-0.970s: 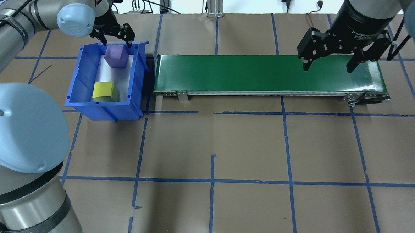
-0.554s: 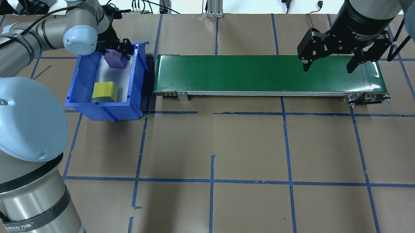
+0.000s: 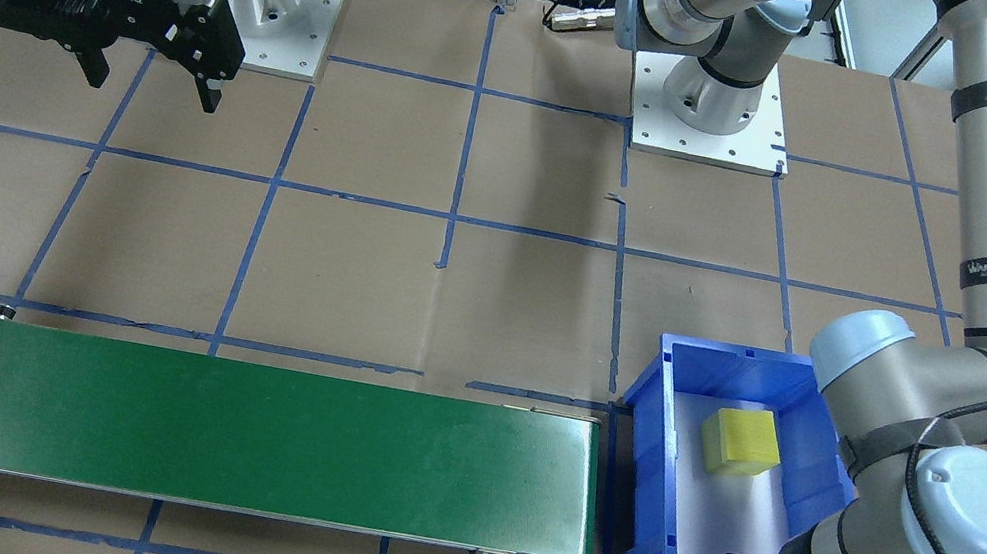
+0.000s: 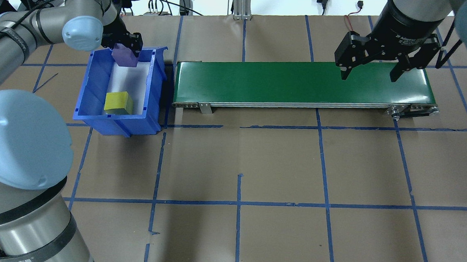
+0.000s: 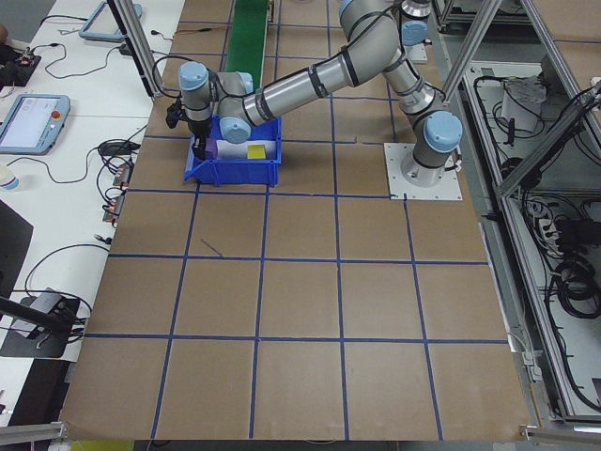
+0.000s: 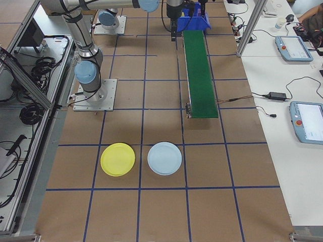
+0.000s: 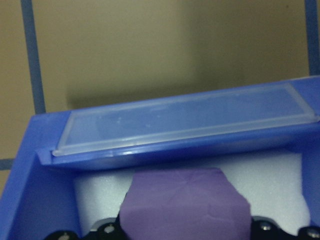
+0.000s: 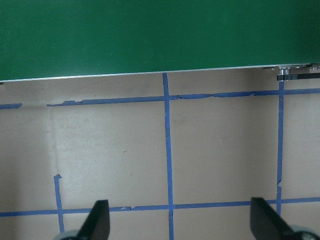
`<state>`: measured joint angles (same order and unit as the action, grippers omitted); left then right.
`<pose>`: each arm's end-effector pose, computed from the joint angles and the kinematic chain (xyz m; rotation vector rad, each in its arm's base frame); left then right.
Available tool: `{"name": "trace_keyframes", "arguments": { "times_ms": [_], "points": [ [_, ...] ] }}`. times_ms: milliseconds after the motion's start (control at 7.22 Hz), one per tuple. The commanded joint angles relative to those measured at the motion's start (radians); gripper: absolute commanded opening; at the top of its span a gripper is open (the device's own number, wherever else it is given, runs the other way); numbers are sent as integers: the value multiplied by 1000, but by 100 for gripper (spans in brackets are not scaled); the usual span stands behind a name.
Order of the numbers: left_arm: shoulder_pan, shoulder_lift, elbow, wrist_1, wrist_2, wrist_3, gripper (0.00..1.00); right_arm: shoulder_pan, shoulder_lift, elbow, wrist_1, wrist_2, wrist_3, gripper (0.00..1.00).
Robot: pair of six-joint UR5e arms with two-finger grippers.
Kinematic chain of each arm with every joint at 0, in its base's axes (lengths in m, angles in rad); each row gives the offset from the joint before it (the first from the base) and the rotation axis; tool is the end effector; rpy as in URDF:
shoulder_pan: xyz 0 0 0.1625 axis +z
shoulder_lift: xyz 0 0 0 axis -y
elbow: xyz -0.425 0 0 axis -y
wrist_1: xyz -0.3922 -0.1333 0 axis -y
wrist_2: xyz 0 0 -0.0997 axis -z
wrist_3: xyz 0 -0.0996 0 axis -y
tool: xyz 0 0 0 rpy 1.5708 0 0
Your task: Move block left to right into plate
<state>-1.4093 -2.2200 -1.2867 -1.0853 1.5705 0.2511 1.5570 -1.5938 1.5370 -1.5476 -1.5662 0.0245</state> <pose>-0.0135 -0.7461 0.2741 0.1394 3.1087 -0.1837 0.1271 -0.4866 0.5135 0.0599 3.1358 -0.0527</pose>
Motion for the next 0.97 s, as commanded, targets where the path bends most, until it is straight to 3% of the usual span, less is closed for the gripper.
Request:
{"name": "trace_keyframes", "arguments": {
  "times_ms": [0,277,554,831],
  "points": [
    [-26,125,23,-160,-7,-18,52,0,0,0,0,0,0,100],
    [-146,158,30,-160,-7,-158,52,0,2,0,0,0,0,100],
    [-306,108,17,-145,3,-271,52,0,2,0,0,-2,0,100],
    [-356,31,-34,-27,13,-299,55,0,2,0,0,0,-1,100]
  ]
}}
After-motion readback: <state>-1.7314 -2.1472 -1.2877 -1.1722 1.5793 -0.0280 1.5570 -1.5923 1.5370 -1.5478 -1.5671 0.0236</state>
